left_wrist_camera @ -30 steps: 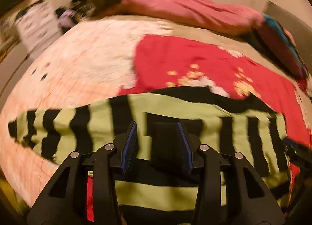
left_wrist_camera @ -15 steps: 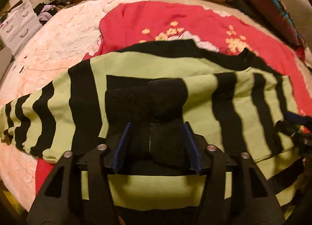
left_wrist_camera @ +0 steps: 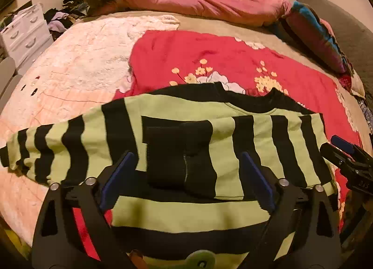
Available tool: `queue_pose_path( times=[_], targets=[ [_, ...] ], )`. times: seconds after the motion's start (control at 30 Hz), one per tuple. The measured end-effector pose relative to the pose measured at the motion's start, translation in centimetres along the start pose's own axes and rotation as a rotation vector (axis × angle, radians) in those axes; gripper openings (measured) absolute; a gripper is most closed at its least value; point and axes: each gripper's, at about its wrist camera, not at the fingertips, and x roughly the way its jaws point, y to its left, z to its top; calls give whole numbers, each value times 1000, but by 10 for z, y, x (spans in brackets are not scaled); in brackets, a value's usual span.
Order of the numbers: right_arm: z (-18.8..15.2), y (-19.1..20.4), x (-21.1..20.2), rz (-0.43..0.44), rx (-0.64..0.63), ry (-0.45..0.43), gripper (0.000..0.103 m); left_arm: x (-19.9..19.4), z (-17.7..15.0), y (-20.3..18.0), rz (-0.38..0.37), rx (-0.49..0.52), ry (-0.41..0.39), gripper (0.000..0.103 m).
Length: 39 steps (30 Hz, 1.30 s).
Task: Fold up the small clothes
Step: 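Grasp the other sleeve's black cuff with the left gripper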
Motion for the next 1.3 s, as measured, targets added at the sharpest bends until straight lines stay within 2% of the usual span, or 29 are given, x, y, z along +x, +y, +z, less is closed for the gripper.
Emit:
queue_pose_path(
  times=[0.1,0.13,0.27,0.47,0.73,1.03,1.3],
  targets=[
    [0,8,-8,-3,-17,-33,98,-12,1,8,3,-7,-17,90],
    [-1,11,-10,-6,-21,-38,98,-15,1,12,7,-9,-20,94],
    [-4,21,-17,-36,-32,-56,98,-26,1,28,16,-30,-32,94],
    [-5,35,-32,-36,-25,-110,98,-39,-1,52,21,-63,-47,94],
    [-10,67,-35,-32,-75,-97,98,-47,-11,97,56,-147,-25,94],
    [-16,149,-27,69,-196,-77,98,-55,-28,163,131,-252,-11,94],
    [-25,215,-14,144,-283,-43,98,-70,-37,212,167,-337,-33,94]
  ],
)
